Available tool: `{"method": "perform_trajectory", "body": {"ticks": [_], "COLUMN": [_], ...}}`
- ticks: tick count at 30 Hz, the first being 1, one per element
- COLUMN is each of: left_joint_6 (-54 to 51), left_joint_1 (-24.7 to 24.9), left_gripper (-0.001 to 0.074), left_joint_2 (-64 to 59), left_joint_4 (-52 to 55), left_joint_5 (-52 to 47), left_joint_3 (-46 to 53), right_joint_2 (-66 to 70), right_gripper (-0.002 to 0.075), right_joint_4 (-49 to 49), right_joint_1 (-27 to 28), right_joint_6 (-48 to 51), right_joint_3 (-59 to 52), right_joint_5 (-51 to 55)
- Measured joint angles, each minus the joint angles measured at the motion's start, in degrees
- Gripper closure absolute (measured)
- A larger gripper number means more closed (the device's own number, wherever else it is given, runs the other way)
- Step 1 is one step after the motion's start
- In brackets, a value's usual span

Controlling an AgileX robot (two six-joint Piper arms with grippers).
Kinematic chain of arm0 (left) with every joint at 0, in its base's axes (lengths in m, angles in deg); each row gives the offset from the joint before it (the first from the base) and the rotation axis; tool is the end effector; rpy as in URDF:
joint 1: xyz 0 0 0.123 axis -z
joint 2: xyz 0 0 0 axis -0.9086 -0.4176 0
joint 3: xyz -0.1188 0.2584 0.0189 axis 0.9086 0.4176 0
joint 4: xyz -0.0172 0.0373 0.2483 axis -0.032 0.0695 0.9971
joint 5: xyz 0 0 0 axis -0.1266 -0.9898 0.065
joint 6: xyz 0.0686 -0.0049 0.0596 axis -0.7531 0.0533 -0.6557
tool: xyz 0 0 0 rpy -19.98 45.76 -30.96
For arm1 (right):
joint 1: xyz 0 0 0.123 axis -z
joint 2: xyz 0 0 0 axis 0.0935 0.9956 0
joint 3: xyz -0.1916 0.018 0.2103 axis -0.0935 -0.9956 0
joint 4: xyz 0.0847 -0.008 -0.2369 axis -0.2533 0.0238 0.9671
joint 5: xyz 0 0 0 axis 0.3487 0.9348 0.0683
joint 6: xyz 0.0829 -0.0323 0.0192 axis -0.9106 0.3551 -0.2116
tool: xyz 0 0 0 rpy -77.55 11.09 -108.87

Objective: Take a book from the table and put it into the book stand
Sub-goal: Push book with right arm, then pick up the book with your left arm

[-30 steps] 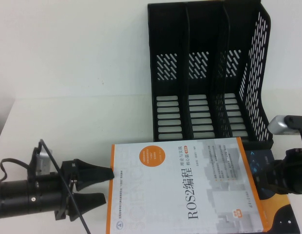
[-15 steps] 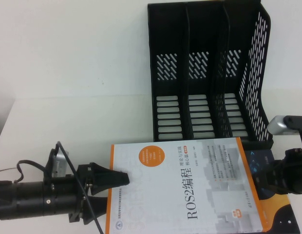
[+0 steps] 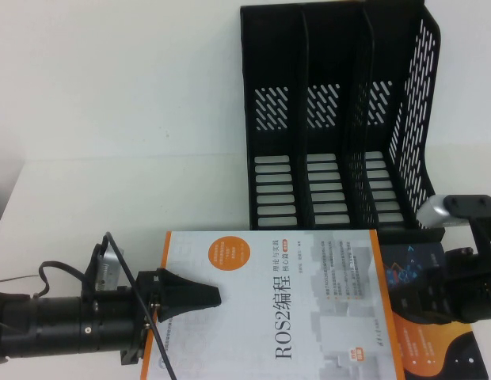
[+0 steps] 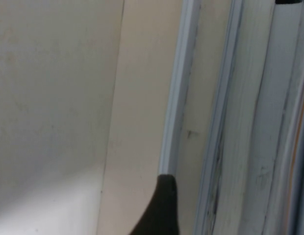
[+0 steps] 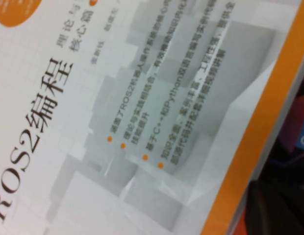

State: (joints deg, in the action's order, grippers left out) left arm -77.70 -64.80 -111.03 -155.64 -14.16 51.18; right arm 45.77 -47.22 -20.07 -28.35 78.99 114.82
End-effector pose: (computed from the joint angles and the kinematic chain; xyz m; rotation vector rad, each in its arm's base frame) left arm 0.2583 -0.0845 0.1269 -0.3928 2.4340 -1.7174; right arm 0.2472 0.1026 0.1877 -0.3643 2.5151 0.6641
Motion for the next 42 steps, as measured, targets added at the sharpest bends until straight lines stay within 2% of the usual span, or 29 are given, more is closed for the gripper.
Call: {"method": "perform_trajectory", "body": {"ticks": [2, 5, 7, 10, 23, 31, 38, 40, 42], "left_joint_6": [0.0, 0.0, 0.1, 1.4, 4.0, 8.1, 13.9, 16.1, 17.8], "left_joint_1": [0.0, 0.0, 0.0, 0.0, -0.4, -5.2, -5.7, -5.7, -5.7], "left_gripper": [0.0091, 0.0165, 0.026, 0.0447, 0.0447, 0.0443, 0.044, 0.0472, 0.0601], "left_joint_2": [0.0, 0.0, 0.0, 0.0, 1.4, 14.1, 24.6, 26.8, 28.3], "left_joint_4": [0.0, 0.0, 0.0, 0.0, -0.1, 1.2, 5.0, 6.9, 8.6], "left_joint_5": [0.0, 0.0, 0.0, -0.5, -0.1, 1.6, 1.7, 1.7, 1.2], "left_joint_3": [0.0, 0.0, 0.0, 0.0, 0.0, 0.0, -4.1, -6.8, -9.8], "right_joint_2": [0.1, 0.1, 0.1, 0.1, 0.1, 0.1, 0.1, 0.1, 0.1], "right_gripper": [0.0728, 0.0728, 0.0728, 0.0728, 0.0728, 0.0728, 0.0728, 0.0728, 0.0728], "right_joint_4": [-0.2, -0.2, -0.3, -0.3, -0.3, 0.1, 0.1, 0.1, 0.1], "right_joint_1": [-0.2, -0.4, -0.4, -0.4, -0.5, -0.5, -0.5, -0.5, -0.5], "right_joint_6": [0.3, 0.6, 0.8, 1.0, 1.7, 2.0, 2.3, 2.3, 2.4], "right_joint_3": [0.0, 0.0, 0.0, 0.0, 0.0, 0.0, 0.0, 0.0, 0.0], "right_joint_5": [0.0, 0.0, -0.1, -0.1, -1.0, -1.1, -1.7, -1.7, -1.7]}}
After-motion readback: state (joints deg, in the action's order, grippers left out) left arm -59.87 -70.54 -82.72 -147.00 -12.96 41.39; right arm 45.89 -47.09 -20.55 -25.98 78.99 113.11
